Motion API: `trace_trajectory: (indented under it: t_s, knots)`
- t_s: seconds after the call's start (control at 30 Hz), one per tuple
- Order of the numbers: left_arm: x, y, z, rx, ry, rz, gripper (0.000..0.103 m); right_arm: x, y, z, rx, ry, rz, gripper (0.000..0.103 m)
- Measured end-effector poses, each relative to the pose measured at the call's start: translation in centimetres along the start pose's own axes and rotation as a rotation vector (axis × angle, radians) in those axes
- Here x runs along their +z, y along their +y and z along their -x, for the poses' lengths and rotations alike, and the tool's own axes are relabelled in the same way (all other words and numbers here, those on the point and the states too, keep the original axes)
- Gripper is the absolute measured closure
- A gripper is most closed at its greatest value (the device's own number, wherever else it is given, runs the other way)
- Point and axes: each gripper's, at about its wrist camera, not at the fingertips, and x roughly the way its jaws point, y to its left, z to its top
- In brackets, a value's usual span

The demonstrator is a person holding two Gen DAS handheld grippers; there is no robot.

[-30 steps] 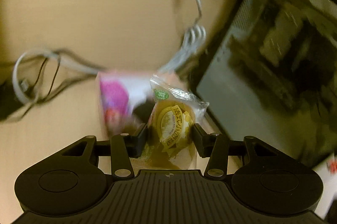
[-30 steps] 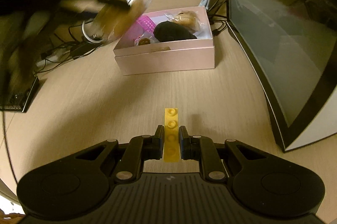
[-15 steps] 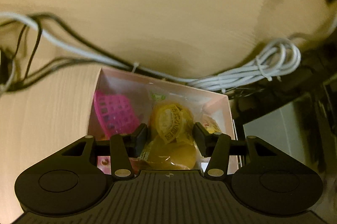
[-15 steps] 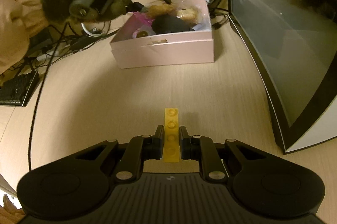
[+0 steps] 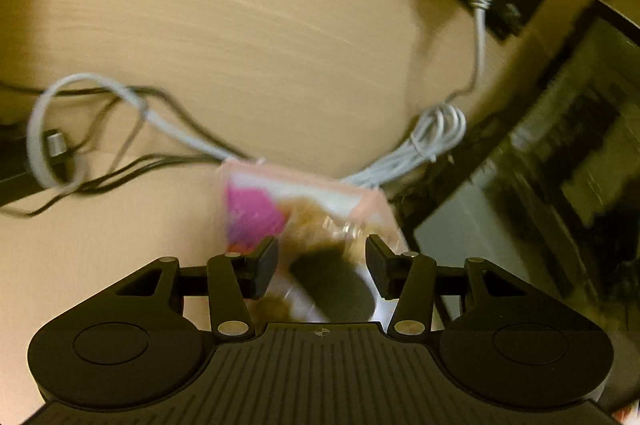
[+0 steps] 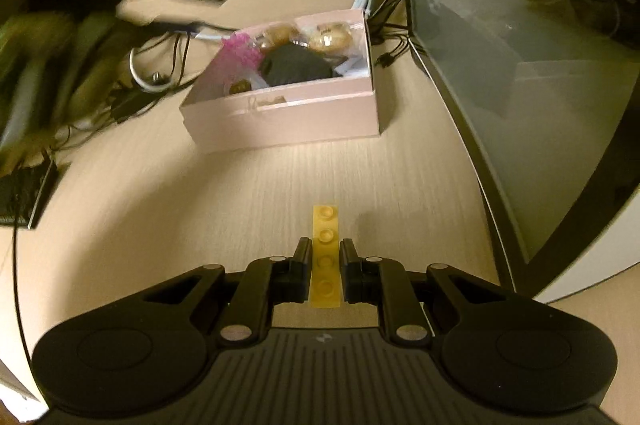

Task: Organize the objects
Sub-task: 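Carry the yellow brick over the pink box with the right tool and release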

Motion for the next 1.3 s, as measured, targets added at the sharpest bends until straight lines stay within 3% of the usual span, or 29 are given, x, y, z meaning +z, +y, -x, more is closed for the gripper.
trace_trajectory:
  t_s: [0.13,0.3,0.53,0.6,0.67,0.73,0.9,1.1,1.13,1.2,1.3]
  knots:
    - [-4.5,2.3,4.1,0.004,0.033,-0.008,0.050,2.0,0.6,0.5,0.003,-0.068,0.021,0.089]
    - [-10.0,4.8,6.7,0.029,0.122,0.094,0.051,7.2,1.6,0.7,-0.009,-0.179,0.054,0.089]
    - [-13.6,6.6,9.0,0.094,0.154,0.145,0.051,13.5,3.7,-2.9,-0.056,-0.347,0.140,0.088]
    - [-13.9,7.2,9.5,0.108,0.152,0.158,0.051,13.9,3.9,-4.9,-0.107,-0.337,0.154,0.079]
    - [-14.2,7.8,9.8,0.120,0.155,0.166,0.051,13.4,3.5,-6.3,-0.122,-0.278,0.120,0.078]
    - [-14.4,8.2,9.9,0.128,0.162,0.174,0.051,12.0,2.8,-6.9,-0.089,-0.222,0.083,0.074]
    - [-13.1,7.7,9.4,0.091,0.143,0.153,0.051,7.4,1.7,-6.9,-0.133,-0.142,0.117,0.065]
    - [-7.3,4.0,6.5,0.029,0.039,0.032,0.051,6.2,0.4,-7.1,-0.199,-0.127,0.150,0.050]
    - [-6.4,3.4,5.7,0.033,0.022,0.011,0.051,6.2,0.2,-7.2,-0.209,-0.136,0.156,0.045]
    - [-4.9,2.4,3.7,0.064,0.014,-0.018,0.051,6.4,0.1,-7.6,-0.234,-0.147,0.173,0.043]
    - [-4.0,2.0,0.1,0.128,0.079,-0.032,0.051,6.7,0.0,-8.4,-0.254,-0.146,0.193,0.043]
